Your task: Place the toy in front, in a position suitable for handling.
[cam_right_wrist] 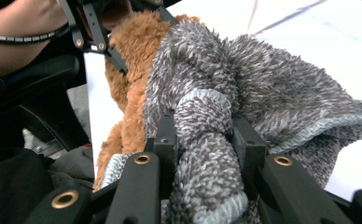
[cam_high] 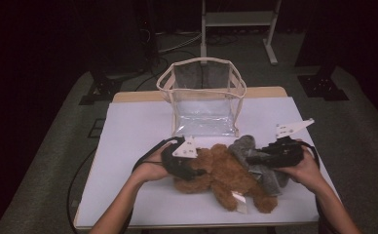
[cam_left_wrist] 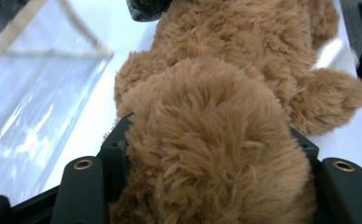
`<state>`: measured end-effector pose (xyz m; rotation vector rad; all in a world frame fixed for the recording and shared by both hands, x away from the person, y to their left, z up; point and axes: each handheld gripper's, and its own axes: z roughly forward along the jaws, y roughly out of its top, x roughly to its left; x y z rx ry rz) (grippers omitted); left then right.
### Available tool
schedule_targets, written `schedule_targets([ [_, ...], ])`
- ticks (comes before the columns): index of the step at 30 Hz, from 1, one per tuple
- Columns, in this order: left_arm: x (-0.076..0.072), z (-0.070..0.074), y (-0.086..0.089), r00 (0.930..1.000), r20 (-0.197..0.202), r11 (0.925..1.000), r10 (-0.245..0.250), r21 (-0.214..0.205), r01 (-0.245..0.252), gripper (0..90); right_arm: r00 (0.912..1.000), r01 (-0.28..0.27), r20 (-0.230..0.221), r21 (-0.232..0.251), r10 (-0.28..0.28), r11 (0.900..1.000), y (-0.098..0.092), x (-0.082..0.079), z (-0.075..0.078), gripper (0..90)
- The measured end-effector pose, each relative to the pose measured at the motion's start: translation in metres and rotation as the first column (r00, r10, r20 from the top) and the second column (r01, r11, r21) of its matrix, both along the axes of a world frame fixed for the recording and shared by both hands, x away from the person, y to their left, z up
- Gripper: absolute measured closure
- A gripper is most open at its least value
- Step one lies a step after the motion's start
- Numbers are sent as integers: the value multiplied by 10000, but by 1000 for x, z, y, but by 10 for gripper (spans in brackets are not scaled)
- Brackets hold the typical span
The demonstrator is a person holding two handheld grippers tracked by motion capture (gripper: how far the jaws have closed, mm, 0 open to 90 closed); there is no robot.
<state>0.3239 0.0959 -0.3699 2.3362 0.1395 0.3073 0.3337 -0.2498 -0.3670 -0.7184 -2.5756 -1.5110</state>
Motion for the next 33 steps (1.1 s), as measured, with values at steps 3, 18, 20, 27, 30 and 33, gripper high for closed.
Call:
schedule_targets([
  [3, -8, -2, 19, 9998, 10, 9998, 186, 43, -186, 367, 9984, -528, -170, 154, 531, 9985, 25, 1, -8, 677],
  [18, -29, -17, 31, 9988, 480, 9984, -80, -548, 107, 317, 9985, -454, 286, -287, 462, 9986, 41, 13, 4, 674],
  [20, -28, -18, 33, 9990, 429, 9972, -121, -728, 152, 310, 9985, -548, 30, -379, 549, 9978, 43, 16, -2, 675],
  [27, -33, -20, 30, 9971, 628, 9975, -421, -547, 455, 296, 9948, -1013, -162, -897, 1003, 9908, 48, 10, 3, 674],
  [30, -34, -20, 30, 9966, 690, 9976, -451, -500, 486, 293, 9923, -1235, -52, -1206, 1237, 9850, 66, 15, 10, 674],
  [33, -35, -20, 30, 9955, 764, 9975, -553, -390, 584, 285, 9873, -1584, -145, -1494, 1580, 9760, 94, 27, 9, 673],
])
